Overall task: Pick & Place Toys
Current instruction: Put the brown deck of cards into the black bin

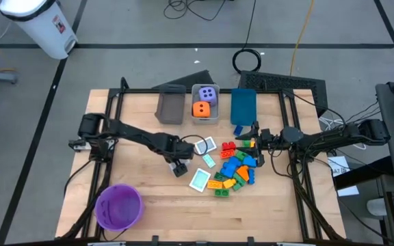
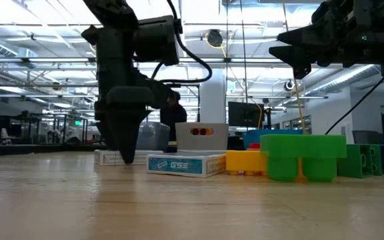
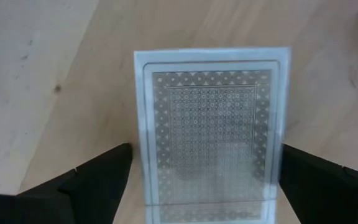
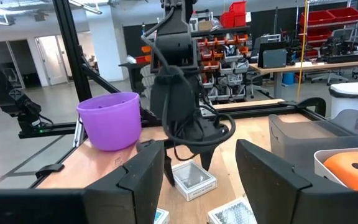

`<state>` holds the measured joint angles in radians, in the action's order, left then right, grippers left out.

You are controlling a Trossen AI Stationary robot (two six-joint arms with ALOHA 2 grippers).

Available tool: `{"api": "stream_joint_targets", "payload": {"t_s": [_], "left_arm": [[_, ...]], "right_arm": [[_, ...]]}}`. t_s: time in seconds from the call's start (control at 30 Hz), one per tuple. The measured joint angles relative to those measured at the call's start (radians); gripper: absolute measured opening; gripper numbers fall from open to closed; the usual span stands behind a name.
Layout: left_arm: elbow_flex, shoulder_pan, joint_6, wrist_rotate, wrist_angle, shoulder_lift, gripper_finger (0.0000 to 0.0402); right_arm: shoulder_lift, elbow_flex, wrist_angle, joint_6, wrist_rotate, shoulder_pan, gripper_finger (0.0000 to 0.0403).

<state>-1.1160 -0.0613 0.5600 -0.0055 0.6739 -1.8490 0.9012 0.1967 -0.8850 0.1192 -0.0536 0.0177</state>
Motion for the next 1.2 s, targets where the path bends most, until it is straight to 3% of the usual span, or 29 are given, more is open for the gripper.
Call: {"api": "stream_joint_targets", "payload": {"t_s": [0.2, 0.4, 0.5, 0.93, 1.2], "left_arm": [[-0.004, -0.014, -0.007, -0.015, -0.002, -0.048, 0.0374], [0.0, -0.011, -0.029, -0.033, -0.014, -0.035, 0.0317], [0.003, -0.01, -0.033, -0.035, -0.014, -0.005, 0.0313], [0.003, 0.079, -0.013, -0.055, 0.058, 0.239, 0.0323], [0.003, 0.27, -0.01, -0.101, 0.076, 0.381, 0.0318]], "right_arm": [[0.0, 0.0, 0.002, 0.0, 0.0, 0.0, 0.0192], [0.0, 0.0, 0.007, 0.0, 0.0, 0.0, 0.0192], [0.0, 0.0, 0.008, 0.0, 0.0, 0.0, 0.0192], [0.0, 0.0, 0.007, 0.0, 0.0, 0.0, 0.0192], [0.0, 0.0, 0.007, 0.0, 0.0, 0.0, 0.0192]]}}
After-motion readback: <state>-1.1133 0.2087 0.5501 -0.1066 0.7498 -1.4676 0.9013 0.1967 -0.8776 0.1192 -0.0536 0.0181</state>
